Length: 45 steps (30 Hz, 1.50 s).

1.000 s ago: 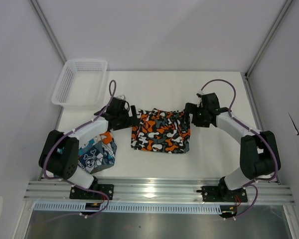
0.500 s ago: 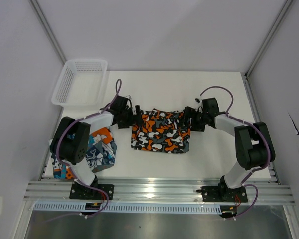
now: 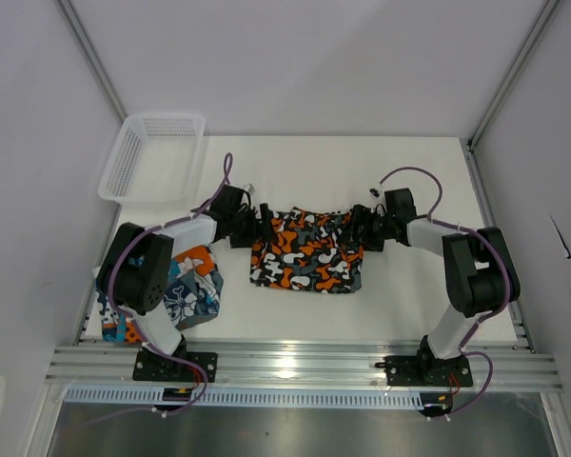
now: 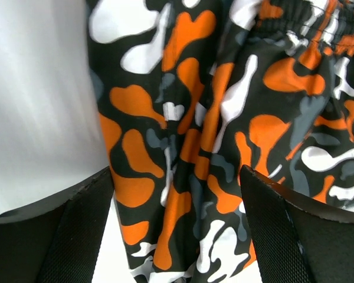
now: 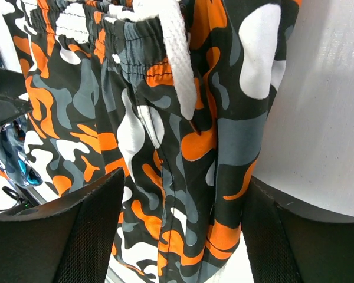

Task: Fold and stack the shorts

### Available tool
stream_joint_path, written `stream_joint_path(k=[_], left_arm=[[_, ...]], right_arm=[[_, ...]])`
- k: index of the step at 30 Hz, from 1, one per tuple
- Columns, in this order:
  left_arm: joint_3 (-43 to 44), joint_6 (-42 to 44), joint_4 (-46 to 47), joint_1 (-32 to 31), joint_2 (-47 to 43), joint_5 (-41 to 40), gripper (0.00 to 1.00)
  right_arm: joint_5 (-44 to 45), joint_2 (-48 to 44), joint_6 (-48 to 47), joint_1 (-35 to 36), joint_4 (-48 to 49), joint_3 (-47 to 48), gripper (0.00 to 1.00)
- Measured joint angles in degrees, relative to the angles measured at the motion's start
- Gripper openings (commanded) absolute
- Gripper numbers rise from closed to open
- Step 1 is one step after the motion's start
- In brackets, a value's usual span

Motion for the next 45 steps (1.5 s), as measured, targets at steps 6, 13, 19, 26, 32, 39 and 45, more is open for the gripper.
stream_joint_path(k=[6, 13, 19, 26, 32, 39, 45], left_arm=[[-1.7, 1.0, 2.4, 0.0, -0.6, 3.1, 0.88], [-2.4, 1.5, 3.0, -0.1, -0.7, 3.7, 0.75], [-4.5, 1.5, 3.9, -0.3, -2.3, 3.6, 0.66], [-4.4, 1.9, 3.2, -3.0, -2.4, 1.2, 0.73], [-3.5, 2.3, 1.7, -4.8, -2.4, -0.6, 0.53], [-2.5, 2.4, 0.0, -5.0, -2.4, -2.8, 0.5], [-2.5, 2.4, -0.5, -5.0, -2.4, -4.2, 0.49]], right_arm=[[-0.6, 0.3, 0.1, 0.2, 0.5, -0.3, 0.7], [-1.0, 0.3, 0.1, 0.3, 0.8, -1.0, 0.66], [-0.3, -0.7, 0.0, 0.7, 1.5, -2.4, 0.58], [4.0, -2.1, -0.1, 3.0, 0.1, -3.1, 0.51], [8.4, -3.0, 0.0, 5.8, -1.1, -3.1, 0.41], [9.4, -4.0, 0.5, 6.7, -0.8, -3.1, 0.65], [8.2, -5.3, 0.5, 4.8, -1.0, -4.6, 0.65]])
